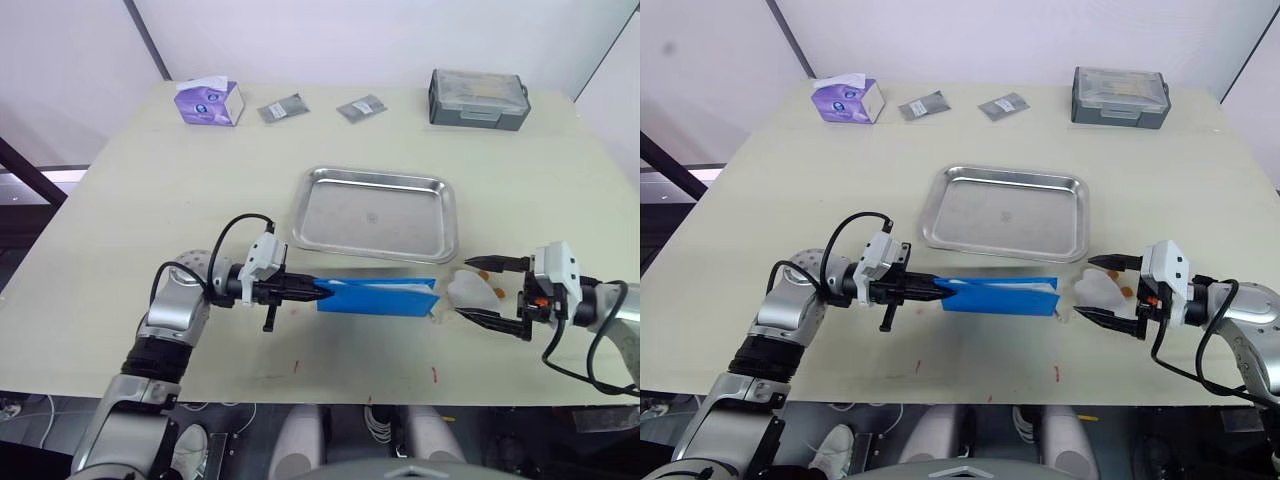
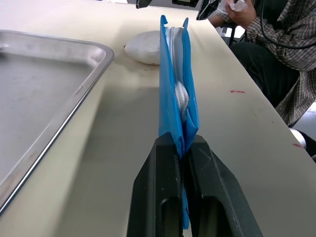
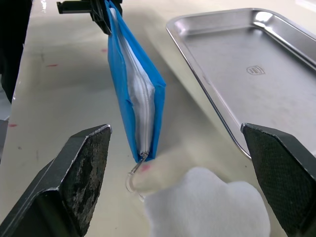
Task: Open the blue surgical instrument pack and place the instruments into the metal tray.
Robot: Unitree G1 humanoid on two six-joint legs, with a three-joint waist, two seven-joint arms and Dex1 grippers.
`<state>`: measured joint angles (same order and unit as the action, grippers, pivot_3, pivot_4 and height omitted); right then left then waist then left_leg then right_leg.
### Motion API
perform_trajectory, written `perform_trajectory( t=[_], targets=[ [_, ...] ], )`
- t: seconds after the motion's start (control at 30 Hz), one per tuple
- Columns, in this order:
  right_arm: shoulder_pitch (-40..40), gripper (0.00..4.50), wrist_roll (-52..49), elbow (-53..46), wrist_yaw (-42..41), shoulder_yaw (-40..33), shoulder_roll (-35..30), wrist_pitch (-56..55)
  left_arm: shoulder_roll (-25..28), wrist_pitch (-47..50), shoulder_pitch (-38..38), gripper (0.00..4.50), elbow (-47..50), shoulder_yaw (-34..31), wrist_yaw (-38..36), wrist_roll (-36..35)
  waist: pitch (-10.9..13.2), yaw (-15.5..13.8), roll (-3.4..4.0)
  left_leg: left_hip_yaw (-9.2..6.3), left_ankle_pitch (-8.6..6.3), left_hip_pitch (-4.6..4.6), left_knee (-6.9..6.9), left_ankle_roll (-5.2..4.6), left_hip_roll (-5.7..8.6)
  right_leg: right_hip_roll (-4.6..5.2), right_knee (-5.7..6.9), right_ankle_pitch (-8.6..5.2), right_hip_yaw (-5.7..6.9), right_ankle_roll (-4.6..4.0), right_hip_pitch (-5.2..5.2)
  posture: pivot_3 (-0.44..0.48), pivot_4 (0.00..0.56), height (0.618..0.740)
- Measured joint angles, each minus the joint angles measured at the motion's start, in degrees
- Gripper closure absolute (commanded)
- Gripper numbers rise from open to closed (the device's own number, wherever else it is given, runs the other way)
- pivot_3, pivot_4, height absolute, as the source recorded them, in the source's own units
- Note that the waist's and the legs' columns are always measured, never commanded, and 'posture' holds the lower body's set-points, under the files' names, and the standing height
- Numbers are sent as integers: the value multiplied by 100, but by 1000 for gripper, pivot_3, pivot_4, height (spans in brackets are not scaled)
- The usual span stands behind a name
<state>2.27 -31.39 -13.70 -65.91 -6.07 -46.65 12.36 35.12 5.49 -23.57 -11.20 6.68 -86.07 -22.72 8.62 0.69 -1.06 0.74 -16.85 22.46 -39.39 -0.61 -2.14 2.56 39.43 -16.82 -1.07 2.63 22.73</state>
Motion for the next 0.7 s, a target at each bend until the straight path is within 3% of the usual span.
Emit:
perform_trajectory(
  t=[0.5,0.63,0.7],
  targets=[
    [-130,87,982,908,286,162,-8,-197,50,-83,-15,4500,2,14,-29,8,0,2,0,2,0,-1,0,0,0,0,0,0,-1,0,0,0,150,740],
    [-141,1006,1060,915,337,306,15,38,52,-89,-21,4500,2,14,-29,16,0,0,0,2,0,-1,0,0,0,0,-1,0,-1,0,0,0,150,740],
    [-144,1841,1017,912,334,310,21,201,52,-91,-24,4500,2,14,-29,20,0,1,0,2,0,-1,0,0,0,0,-1,0,-2,0,0,0,150,740]
  ],
)
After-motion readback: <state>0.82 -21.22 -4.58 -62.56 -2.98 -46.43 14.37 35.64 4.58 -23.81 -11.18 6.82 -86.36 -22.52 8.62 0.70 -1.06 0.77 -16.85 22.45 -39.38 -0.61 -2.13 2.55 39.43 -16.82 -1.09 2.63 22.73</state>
